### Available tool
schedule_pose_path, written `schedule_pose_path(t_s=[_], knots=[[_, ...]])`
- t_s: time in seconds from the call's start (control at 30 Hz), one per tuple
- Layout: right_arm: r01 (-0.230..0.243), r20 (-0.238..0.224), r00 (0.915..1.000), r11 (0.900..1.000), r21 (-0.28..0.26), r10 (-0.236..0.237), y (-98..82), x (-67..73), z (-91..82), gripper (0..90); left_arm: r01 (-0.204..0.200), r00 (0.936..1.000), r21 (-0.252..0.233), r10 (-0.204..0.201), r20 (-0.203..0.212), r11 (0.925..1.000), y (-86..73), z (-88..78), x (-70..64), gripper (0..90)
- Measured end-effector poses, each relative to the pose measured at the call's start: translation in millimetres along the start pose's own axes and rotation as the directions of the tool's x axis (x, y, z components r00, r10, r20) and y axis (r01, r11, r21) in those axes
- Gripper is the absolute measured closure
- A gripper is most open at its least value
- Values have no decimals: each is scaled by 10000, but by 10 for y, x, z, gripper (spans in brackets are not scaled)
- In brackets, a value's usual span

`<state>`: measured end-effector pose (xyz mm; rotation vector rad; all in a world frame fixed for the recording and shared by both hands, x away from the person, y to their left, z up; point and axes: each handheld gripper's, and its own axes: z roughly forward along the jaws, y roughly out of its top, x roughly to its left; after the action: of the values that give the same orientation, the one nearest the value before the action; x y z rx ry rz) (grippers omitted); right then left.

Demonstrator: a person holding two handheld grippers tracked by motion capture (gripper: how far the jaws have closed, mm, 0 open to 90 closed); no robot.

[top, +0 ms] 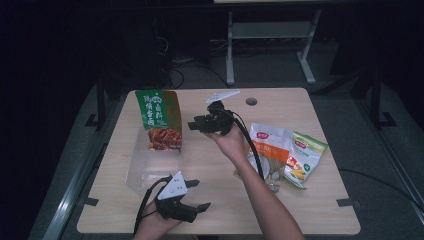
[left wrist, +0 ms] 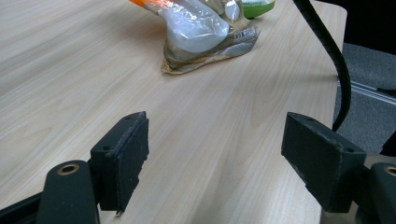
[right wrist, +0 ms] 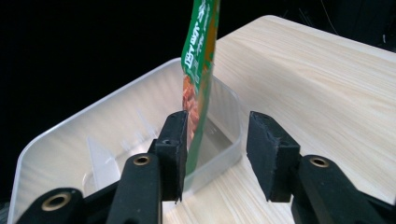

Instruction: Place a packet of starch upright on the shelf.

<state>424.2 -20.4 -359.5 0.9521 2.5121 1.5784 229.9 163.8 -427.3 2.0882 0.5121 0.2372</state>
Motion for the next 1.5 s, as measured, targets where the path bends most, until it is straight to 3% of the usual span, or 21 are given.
schedule_pose_path(t_s=[0.33,0.6,0.8,0.83,1.03,1.3,1.5], knots=[[71,123,9999,10000,31,-71,-159,-17,-321,520,-21,10000,201,20,55,9998,-1,20,-14,229],[-11,252,9997,9992,393,1,-378,-54,-540,475,272,9996,43,-273,100,9996,-13,23,-12,229],[-78,417,9991,9992,395,62,-529,-53,-739,460,168,9998,41,-169,112,9999,-13,16,-5,229],[-127,480,9988,9992,368,109,-552,-48,-765,456,23,9999,65,-23,106,10000,-8,10,6,229],[-116,657,9978,9985,536,80,-704,-41,-895,439,209,9997,77,-211,149,9998,-14,8,5,229],[-507,588,9972,9964,681,467,-947,3,-1065,417,285,9995,8,-285,128,9996,-13,-4,26,229],[-462,743,9964,9952,863,398,-1137,36,-1186,407,310,9994,-16,-310,159,9995,-11,2,6,229]])
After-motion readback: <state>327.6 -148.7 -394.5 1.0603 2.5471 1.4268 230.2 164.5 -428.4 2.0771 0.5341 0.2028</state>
